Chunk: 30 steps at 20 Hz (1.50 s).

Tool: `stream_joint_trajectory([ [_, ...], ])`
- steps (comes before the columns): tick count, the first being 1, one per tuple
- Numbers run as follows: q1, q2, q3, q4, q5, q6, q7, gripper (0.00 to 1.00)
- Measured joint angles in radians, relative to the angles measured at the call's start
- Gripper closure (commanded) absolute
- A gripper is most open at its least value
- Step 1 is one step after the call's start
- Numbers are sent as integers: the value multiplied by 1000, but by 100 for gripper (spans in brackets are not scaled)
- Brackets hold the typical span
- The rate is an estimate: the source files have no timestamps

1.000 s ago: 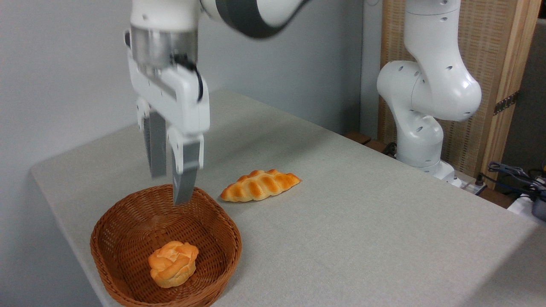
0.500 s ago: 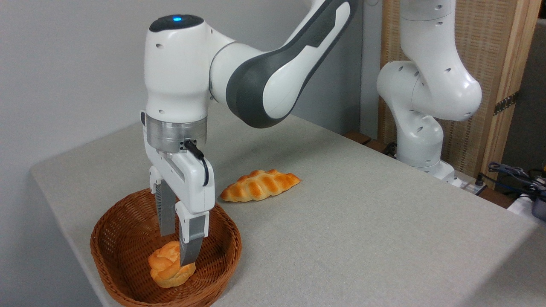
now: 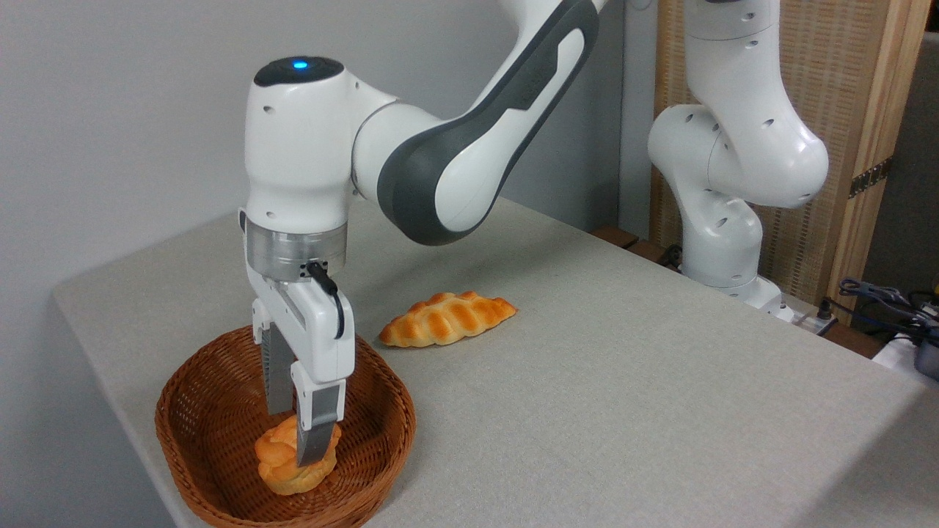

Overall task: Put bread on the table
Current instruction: 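Close the gripper on the round orange bun, then lift the bun out of the basket and carry it past the braided roll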

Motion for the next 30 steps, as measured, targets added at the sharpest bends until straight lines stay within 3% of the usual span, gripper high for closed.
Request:
stream_joint_trajectory([
  [1,0,4,0,0,0,0,0,13],
  [3,0,9,0,0,0,2,0,51],
  [5,0,12,0,0,1,6,6,67],
  [10,0,13,0,-1,1,10,69,68],
  [13,0,13,0,-1,1,10,74,73],
  [19,1,6,0,1,1,2,74,73],
  [24,10,-102,9,97,-1,-353,74,73],
  [30,13,-248,50,106,-21,-550,107,73],
])
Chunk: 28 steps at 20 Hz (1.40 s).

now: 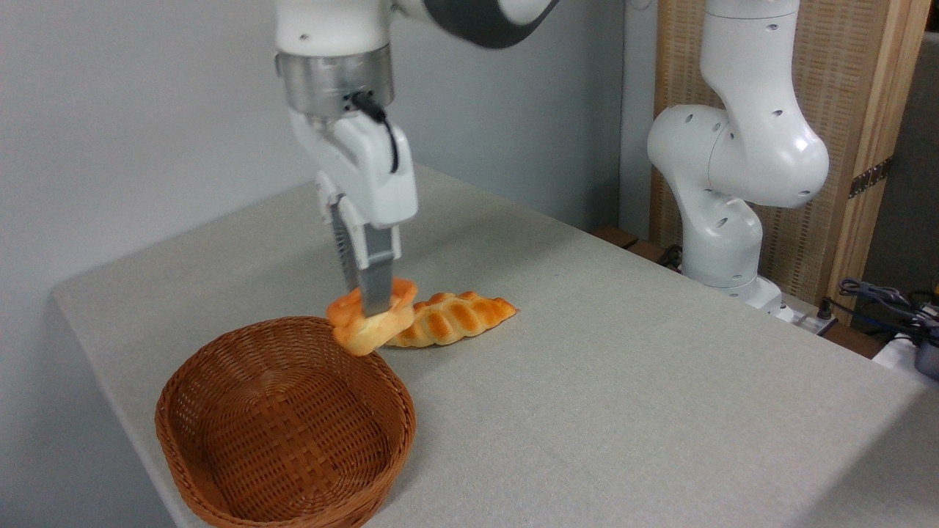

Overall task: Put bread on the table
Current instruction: 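Lift the bun out of the basket and carry it past the braided roll, then lower the bun onto the table and open the gripper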

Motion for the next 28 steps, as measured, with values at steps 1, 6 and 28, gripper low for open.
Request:
stream_joint_trajectory([
  [1,0,-17,1,-28,0,-8,24,73],
  [6,-2,-115,26,-235,0,-6,97,51],
  [28,-60,-136,35,-310,130,1,108,0],
])
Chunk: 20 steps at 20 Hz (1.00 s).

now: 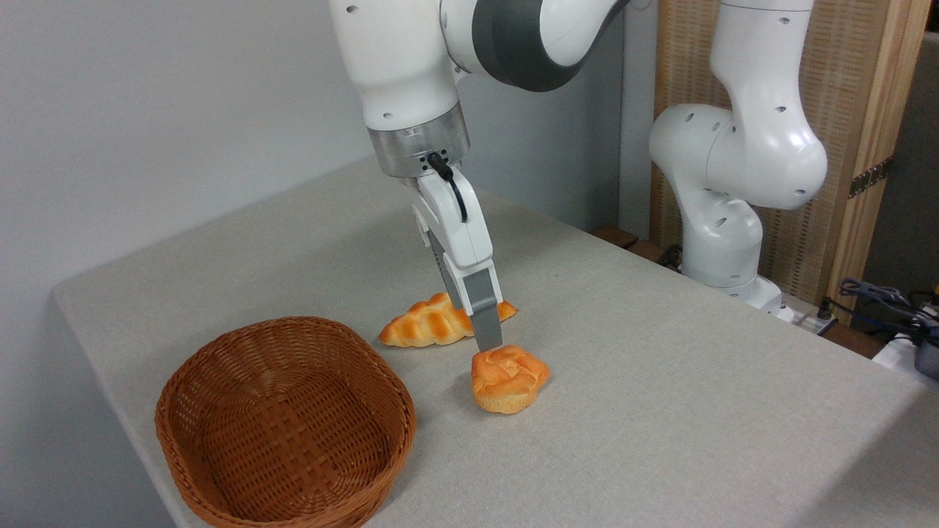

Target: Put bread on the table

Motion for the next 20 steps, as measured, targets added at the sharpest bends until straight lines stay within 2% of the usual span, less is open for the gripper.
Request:
stream_joint_trajectory([
  [2,0,0,2,19,0,9,-3,0],
  [4,0,9,3,76,-18,9,-49,0],
  [7,-1,80,2,243,-69,4,-177,0],
  [12,-7,213,-6,508,-103,-113,-405,0],
  [15,-12,228,-17,560,-104,-146,-476,0],
  [20,-10,228,-16,563,-104,-150,-479,0],
])
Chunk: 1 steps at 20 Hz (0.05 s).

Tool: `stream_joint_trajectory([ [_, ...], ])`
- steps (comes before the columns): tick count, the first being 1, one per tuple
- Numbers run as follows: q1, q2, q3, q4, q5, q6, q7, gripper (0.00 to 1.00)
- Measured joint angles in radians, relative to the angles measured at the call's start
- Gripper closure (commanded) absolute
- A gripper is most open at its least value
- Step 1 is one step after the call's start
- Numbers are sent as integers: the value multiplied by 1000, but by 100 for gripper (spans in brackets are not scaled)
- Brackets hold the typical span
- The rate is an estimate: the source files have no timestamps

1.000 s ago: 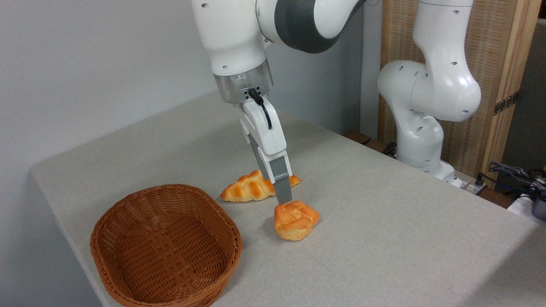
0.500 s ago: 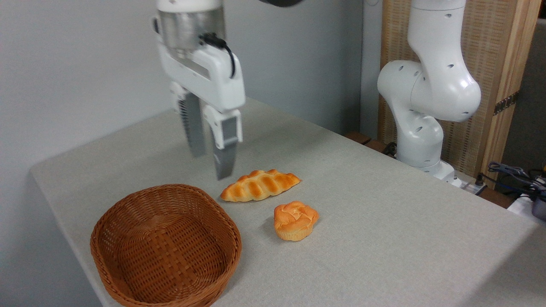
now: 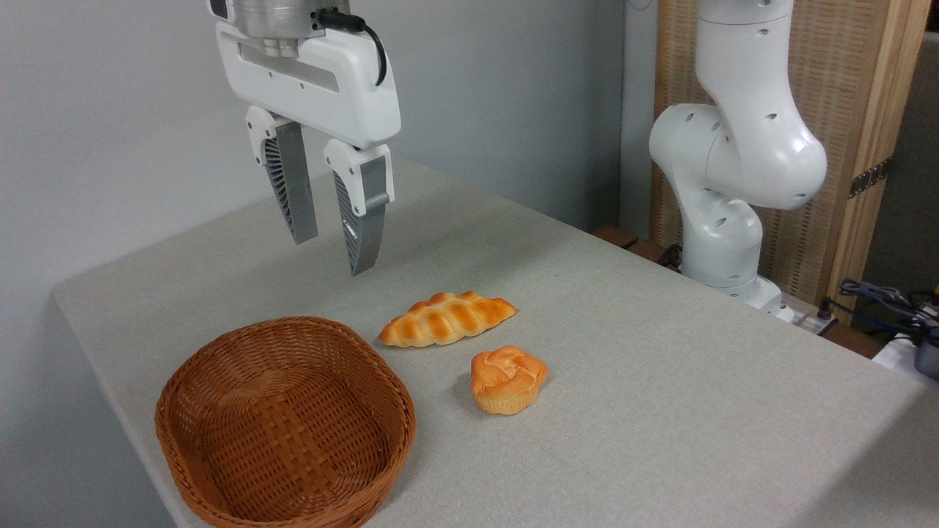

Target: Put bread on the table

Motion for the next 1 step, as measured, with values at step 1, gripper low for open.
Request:
stream_joint_trajectory([
  [1,1,0,1,0,0,-2,0,0],
])
